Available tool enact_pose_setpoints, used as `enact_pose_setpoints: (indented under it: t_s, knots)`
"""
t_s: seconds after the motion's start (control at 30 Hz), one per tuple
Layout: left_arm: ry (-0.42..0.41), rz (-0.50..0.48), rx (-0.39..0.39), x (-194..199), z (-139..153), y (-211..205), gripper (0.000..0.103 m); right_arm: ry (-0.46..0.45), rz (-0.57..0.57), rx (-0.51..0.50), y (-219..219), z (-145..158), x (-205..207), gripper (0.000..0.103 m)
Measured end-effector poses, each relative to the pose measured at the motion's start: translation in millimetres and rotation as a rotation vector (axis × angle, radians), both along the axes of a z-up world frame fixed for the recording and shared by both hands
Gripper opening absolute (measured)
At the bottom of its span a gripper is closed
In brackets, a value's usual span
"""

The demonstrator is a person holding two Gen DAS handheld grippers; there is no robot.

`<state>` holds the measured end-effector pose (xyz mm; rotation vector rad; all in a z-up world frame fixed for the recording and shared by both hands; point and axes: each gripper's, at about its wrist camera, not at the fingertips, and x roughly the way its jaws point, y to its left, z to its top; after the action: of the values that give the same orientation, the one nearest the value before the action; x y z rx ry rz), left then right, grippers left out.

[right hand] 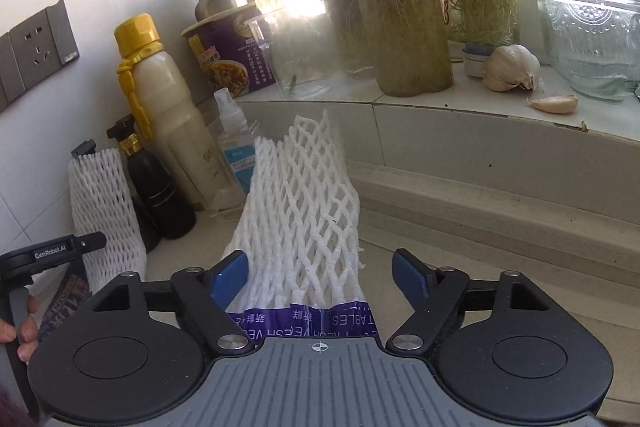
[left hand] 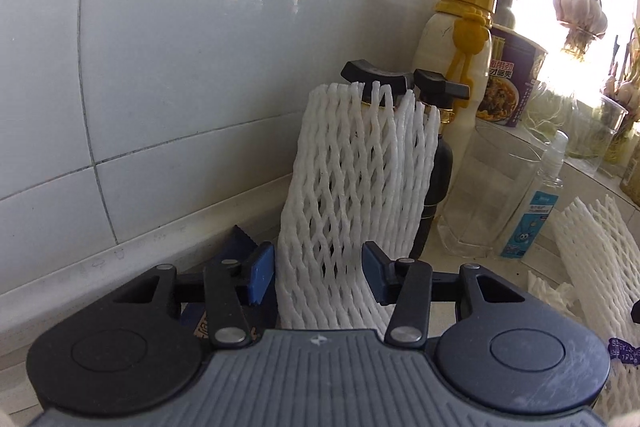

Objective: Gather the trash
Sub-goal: 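Grasp a white foam net with the left tool while the right tool grasps another net, then lift the foam nets with both tools and carry them toward the trash bin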

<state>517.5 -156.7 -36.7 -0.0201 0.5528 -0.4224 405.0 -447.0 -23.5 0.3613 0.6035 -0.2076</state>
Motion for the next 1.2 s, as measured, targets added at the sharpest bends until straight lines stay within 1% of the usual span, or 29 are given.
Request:
enact_pose_setpoints:
  t_s: [0.03,0.1,0.13,0.17,0.2,0.27,0.47,0.7,0.9,1.03,1.2]
  knots:
    - [-0.001,0.005,-0.004,1.1,0.0,0.4,0.04,0.004,-0.003,-0.006,0.1,-1.0,0.5,0.06]
    - [0.006,0.008,-0.006,3.9,-1.3,0.0,0.032,0.01,-0.008,-0.004,-1.1,-2.8,2.4,0.036]
    - [0.008,0.006,0.001,4.8,-2.2,-1.3,0.025,0.01,-0.011,0.001,-1.8,-3.4,2.5,0.032]
    - [0.007,0.006,0.005,4.6,-2.9,-2.0,0.02,0.008,-0.013,0.007,-2.4,-3.7,2.4,0.024]
    - [0.006,0.008,0.01,3.8,-3.5,-2.2,0.011,0.006,-0.013,0.009,-2.7,-3.7,2.3,0.017]
    - [0.005,0.01,0.008,2.1,-3.3,-2.8,0.008,0.001,-0.017,0.002,-2.1,-2.4,1.5,0.014]
    - [-0.006,0.012,-0.031,-7.4,6.5,2.1,0.006,-0.025,-0.033,-0.004,0.1,6.9,-4.6,0.011]
    - [-0.014,-0.007,-0.115,-27.1,31.1,12.8,0.006,-0.067,-0.046,0.003,3.9,29.8,-19.8,0.011]
    - [-0.036,-0.036,-0.137,-53.2,55.6,17.8,0.006,-0.1,-0.029,0.003,14.6,59.7,-36.6,0.011]
    - [-0.041,-0.051,-0.173,-72.9,74.2,24.9,0.006,-0.125,-0.006,-0.004,25.8,81.8,-49.9,0.011]
    - [-0.049,-0.061,-0.173,-102.5,93.6,37.9,0.006,-0.146,0.03,-0.03,45.8,109.0,-68.7,0.011]
